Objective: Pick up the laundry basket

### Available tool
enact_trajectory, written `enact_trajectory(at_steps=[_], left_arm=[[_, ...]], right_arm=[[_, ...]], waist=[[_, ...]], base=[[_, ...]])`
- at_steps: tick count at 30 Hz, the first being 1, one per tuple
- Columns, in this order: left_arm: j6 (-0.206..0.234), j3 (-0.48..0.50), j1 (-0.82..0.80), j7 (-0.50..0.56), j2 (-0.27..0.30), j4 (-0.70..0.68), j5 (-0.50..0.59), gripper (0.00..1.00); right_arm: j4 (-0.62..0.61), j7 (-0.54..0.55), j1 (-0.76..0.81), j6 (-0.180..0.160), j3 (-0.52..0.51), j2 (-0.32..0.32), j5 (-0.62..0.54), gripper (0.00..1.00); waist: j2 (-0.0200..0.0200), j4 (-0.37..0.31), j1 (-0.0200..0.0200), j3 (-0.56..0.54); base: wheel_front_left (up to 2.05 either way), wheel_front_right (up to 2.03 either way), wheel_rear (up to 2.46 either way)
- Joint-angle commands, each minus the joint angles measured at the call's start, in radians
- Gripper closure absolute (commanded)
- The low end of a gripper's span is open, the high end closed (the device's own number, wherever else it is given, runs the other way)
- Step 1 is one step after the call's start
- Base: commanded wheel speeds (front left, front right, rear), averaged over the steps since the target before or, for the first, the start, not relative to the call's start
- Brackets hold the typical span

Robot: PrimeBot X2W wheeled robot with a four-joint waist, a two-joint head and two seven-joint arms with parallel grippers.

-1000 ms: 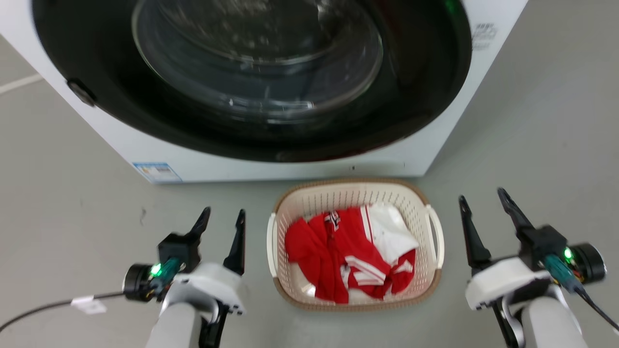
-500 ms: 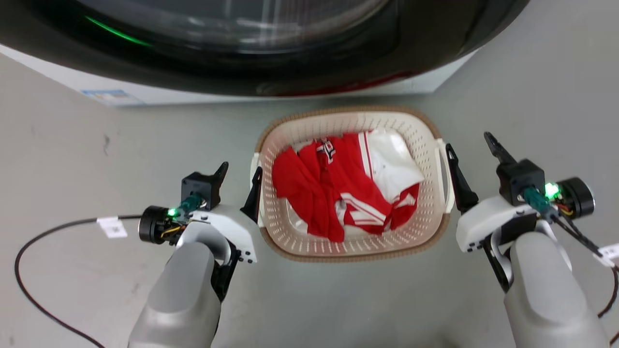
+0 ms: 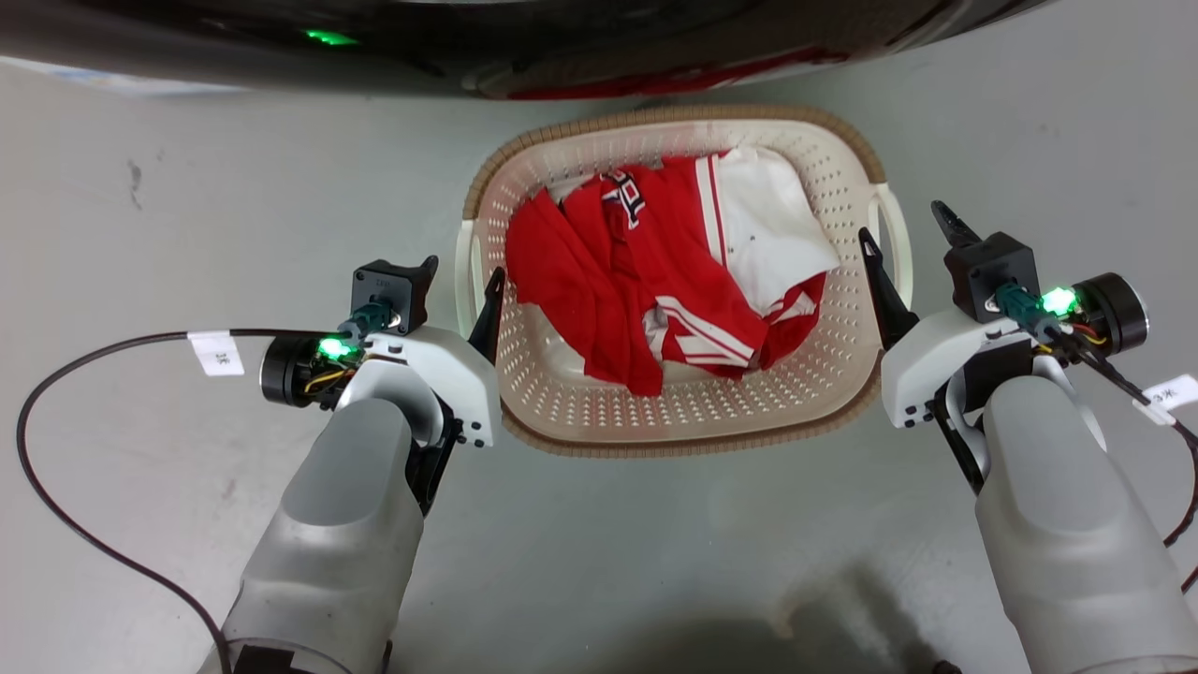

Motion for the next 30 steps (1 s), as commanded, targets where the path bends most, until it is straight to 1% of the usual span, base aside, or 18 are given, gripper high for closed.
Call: enact_trajectory(at_steps=[1,10,11,22,23,24,30], left_arm=[[-0.002,-0.004,-0.019,-0.002,0.002,0.007,-0.009,0.00],[-0.002,-0.037,-0.066,-0.002,-0.001,0.018,-0.023,0.00],[-0.002,-0.049,-0.078,-0.002,-0.001,0.021,-0.025,0.00],[-0.002,-0.083,-0.112,-0.002,-0.003,0.017,-0.029,0.00],[-0.002,-0.089,-0.111,-0.002,-0.003,0.015,-0.023,0.56],[-0.002,-0.088,-0.112,-0.002,-0.003,0.015,-0.023,1.00],[-0.007,-0.102,-0.120,-0.002,-0.008,0.042,-0.021,1.00]], right_arm=[[0.022,-0.002,-0.027,-0.001,-0.006,-0.003,-0.011,0.00],[0.141,-0.002,-0.093,-0.001,-0.038,0.003,-0.035,0.00],[0.173,-0.002,-0.111,-0.001,-0.048,0.004,-0.040,0.00],[0.252,-0.002,-0.161,-0.001,-0.057,0.006,-0.044,0.00],[0.266,-0.002,-0.170,-0.001,-0.047,0.006,-0.035,0.75],[0.274,-0.002,-0.174,-0.001,-0.041,0.006,-0.033,1.00],[0.295,-0.002,-0.183,0.001,-0.002,0.012,-0.007,1.00]], waist=[[0.0000,-0.001,-0.0002,0.030],[0.0000,0.007,-0.0002,0.097],[0.0000,0.009,-0.0002,0.115],[0.0000,0.013,-0.0002,0.147],[0.0000,0.015,-0.0002,0.151],[0.0000,0.015,-0.0002,0.153],[0.0000,0.014,-0.0002,0.149]], base=[[0.00,0.00,0.00],[0.00,0.00,0.00],[0.00,0.00,0.00],[0.00,0.00,0.00],[0.00,0.00,0.00],[0.00,0.00,0.00],[0.00,0.00,0.00]])
